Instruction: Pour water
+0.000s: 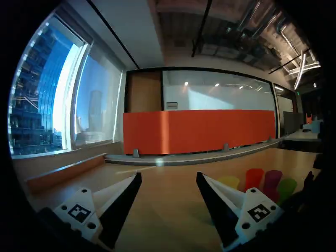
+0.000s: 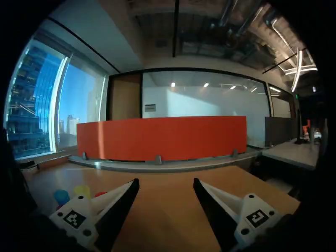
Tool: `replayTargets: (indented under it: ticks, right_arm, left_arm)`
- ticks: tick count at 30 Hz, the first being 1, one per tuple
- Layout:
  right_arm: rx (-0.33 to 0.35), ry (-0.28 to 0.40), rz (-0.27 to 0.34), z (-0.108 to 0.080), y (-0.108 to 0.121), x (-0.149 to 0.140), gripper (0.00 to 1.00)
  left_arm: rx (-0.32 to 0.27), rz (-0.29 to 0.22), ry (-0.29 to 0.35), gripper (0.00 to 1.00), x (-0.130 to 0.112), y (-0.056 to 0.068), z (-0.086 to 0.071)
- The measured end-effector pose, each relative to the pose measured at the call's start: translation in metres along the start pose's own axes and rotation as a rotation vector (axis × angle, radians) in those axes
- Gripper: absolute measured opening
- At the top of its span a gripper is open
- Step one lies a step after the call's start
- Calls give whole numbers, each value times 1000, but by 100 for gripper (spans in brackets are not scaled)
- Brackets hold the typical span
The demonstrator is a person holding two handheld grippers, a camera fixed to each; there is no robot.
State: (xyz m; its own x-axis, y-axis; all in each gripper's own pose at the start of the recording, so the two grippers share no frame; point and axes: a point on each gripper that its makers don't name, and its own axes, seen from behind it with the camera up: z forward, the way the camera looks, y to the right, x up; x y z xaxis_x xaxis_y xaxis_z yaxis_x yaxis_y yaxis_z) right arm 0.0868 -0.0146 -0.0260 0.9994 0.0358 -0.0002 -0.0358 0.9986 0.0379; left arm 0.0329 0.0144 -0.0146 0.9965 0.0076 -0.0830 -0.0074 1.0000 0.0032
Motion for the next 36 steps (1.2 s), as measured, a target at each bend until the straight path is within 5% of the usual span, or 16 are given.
replayTargets:
  ticks: [36]
  right_arm:
    - [-34, -16, -16, -3, 0, -2, 99]
  left_arm:
    - [3, -28, -35, 96, -36, -6, 20]
